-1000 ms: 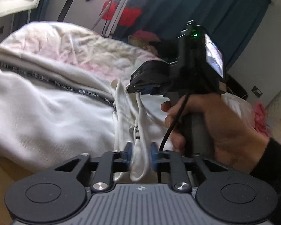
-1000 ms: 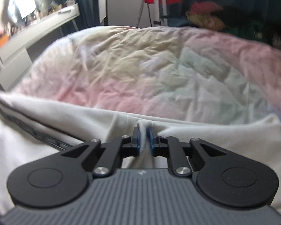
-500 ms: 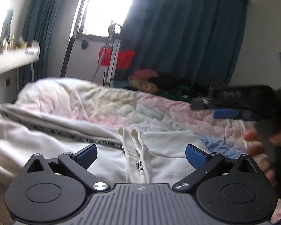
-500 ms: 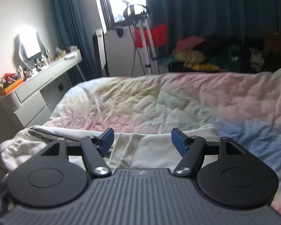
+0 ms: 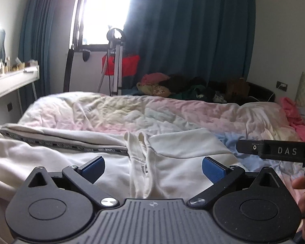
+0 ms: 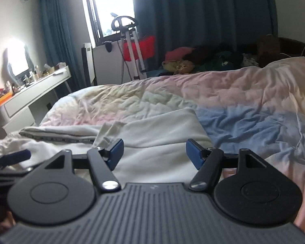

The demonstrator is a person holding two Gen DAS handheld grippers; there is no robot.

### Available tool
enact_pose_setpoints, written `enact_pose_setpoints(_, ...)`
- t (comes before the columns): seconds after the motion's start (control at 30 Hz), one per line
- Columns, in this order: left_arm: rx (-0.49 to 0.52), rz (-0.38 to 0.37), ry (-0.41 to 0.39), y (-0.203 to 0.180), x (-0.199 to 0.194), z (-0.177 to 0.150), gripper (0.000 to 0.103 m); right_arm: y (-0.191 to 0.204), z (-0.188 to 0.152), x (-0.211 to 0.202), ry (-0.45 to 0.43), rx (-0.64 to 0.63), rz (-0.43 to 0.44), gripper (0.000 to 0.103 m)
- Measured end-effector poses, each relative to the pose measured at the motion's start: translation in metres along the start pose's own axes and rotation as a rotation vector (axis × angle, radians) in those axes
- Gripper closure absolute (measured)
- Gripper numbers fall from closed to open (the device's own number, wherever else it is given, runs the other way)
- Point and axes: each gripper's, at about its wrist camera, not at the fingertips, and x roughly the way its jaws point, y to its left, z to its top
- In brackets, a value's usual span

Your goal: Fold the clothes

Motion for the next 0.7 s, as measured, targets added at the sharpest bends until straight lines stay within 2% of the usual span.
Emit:
enact_pose_setpoints(0.27,-0.032,0.006,0.068,0.003,0.021,-0.006,0.001,0.005,-0.004,0.008,0.012,-0.025,-0.017,0.033)
enact_pose_setpoints(0.57,-0.039,0.028,0.059,0.006,0.021,-0.002,0.000,0.004,-0.005,0.007,0.029,-0.012,-0.043,0.033)
enact_pose_setpoints(0.7,-0.088,0.030,0.087,0.016,0.025,-0.001,0.000,0.002,-0.004,0.007,0.032,-0.003,-0.038,0.033)
